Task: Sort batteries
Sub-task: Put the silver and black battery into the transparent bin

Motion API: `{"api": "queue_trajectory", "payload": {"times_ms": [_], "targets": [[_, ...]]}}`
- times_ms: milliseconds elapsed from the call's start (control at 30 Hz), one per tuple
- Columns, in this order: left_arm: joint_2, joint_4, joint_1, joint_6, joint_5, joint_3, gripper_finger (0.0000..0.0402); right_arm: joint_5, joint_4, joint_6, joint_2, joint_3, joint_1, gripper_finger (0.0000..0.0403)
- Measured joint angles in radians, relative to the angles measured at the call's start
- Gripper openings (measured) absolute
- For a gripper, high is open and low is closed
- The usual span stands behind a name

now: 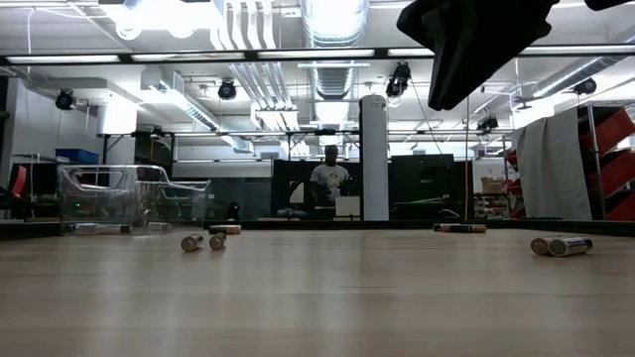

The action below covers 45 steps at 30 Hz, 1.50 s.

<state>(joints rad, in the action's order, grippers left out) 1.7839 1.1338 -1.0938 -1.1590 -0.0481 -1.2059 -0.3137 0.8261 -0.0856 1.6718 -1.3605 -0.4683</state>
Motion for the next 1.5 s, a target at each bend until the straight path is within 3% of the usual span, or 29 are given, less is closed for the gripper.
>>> {"api": "queue_trajectory", "payload": {"times_ms": [367, 767, 1267, 1500], "targets": [[-0.006, -0.036, -0.083, -0.035, 0.062, 0.084, 0.0161, 0.0, -0.002, -0.008, 0.0, 0.01, 0.0, 0.0044], [-0.008, -0.122, -0.084, -0.034, 0.059, 0.154, 0.0161, 0.0, -0.017, -0.007, 0.0, 0.031, 0.0, 0.0043], [-0.012, -0.13, -0.082, -0.024, 0.004, 0.163, 0.0161, 0.001, -0.025, -0.007, 0.0, 0.035, 0.002, 0.0043], [-0.034, -0.002, -0.082, -0.034, -0.084, 0.129, 0.0161, 0.001, -0.026, -0.007, 0.0, 0.035, 0.017, 0.0043]]}}
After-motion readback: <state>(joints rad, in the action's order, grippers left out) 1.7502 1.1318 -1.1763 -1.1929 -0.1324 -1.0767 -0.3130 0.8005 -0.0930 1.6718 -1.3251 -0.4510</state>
